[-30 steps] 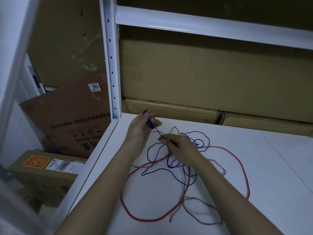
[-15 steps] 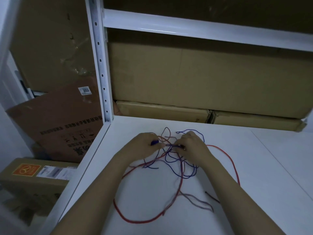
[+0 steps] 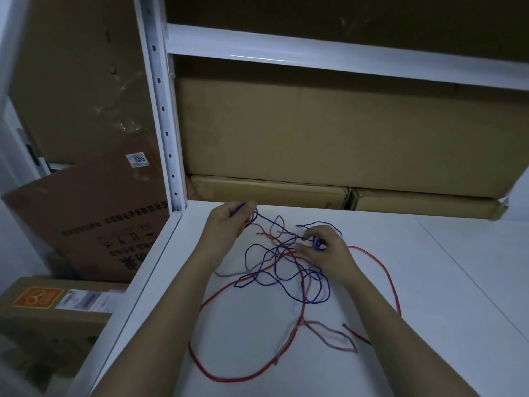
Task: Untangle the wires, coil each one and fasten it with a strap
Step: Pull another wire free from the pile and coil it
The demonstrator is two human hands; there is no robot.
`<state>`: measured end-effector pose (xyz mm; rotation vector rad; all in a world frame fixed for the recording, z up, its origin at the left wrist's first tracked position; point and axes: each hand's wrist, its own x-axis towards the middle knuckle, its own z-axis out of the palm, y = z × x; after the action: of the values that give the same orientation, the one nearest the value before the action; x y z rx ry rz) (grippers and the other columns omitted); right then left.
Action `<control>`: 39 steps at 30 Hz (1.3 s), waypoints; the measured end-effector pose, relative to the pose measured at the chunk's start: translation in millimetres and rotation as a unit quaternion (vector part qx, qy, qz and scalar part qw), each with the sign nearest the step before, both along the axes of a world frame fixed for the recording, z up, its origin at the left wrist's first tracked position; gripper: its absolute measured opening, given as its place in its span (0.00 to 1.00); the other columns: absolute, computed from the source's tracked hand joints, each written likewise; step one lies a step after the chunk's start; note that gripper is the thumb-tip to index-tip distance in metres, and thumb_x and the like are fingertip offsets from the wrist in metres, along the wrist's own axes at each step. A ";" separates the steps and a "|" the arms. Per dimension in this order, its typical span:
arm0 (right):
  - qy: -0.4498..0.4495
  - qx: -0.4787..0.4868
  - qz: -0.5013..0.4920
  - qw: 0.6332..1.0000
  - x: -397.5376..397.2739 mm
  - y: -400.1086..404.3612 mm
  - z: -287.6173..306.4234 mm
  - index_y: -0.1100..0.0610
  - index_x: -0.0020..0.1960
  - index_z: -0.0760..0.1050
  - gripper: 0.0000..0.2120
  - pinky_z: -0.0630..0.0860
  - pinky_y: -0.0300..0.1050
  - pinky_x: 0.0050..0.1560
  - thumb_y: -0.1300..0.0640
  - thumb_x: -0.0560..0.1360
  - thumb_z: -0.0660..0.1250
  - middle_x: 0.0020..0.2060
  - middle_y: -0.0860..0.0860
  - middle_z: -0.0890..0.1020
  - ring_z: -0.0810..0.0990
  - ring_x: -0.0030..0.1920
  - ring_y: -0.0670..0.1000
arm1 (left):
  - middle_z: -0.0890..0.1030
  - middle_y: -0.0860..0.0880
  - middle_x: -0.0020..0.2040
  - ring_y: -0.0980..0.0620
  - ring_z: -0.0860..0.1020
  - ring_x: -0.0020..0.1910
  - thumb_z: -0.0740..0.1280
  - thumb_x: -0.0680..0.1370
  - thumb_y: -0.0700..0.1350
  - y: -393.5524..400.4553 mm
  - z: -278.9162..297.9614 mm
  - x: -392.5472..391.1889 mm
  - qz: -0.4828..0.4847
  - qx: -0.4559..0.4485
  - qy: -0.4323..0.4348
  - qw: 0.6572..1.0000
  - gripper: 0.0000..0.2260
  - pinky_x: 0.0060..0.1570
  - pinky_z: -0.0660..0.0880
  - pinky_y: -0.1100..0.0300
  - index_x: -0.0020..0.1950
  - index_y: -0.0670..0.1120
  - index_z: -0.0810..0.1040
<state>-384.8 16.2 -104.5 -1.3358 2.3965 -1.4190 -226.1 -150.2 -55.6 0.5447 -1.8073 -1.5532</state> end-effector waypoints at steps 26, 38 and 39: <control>0.213 0.030 0.028 0.976 8.6 12.0 29.4 0.57 0.54 0.83 0.09 0.64 0.36 0.59 0.62 0.76 0.69 0.52 0.52 0.83 0.77 0.56 0.53 | 0.66 0.52 0.24 0.55 0.63 0.26 0.61 0.81 0.54 14.3 -37.4 -5.3 -0.003 0.016 -0.098 0.995 0.18 0.33 0.60 0.59 0.34 0.46 0.71; 0.268 0.170 -0.057 0.947 3.8 10.1 20.5 0.54 0.55 0.81 0.12 0.63 0.43 0.45 0.50 0.74 0.69 0.47 0.52 0.80 0.72 0.52 0.55 | 0.65 0.55 0.24 0.57 0.63 0.26 0.61 0.81 0.54 18.3 -35.3 -4.4 0.014 -0.013 -0.077 0.997 0.19 0.34 0.60 0.59 0.33 0.47 0.68; 0.250 0.141 -0.072 0.955 4.5 13.5 16.6 0.55 0.53 0.82 0.10 0.65 0.43 0.45 0.53 0.74 0.69 0.46 0.53 0.80 0.73 0.51 0.55 | 0.66 0.56 0.24 0.57 0.63 0.26 0.61 0.81 0.54 17.7 -35.5 -4.4 0.019 -0.013 -0.078 0.997 0.19 0.35 0.59 0.57 0.32 0.47 0.68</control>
<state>-380.3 29.7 -87.9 -1.6190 2.9176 -0.7715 -230.5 -132.5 -91.1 0.7009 -1.9189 -1.4940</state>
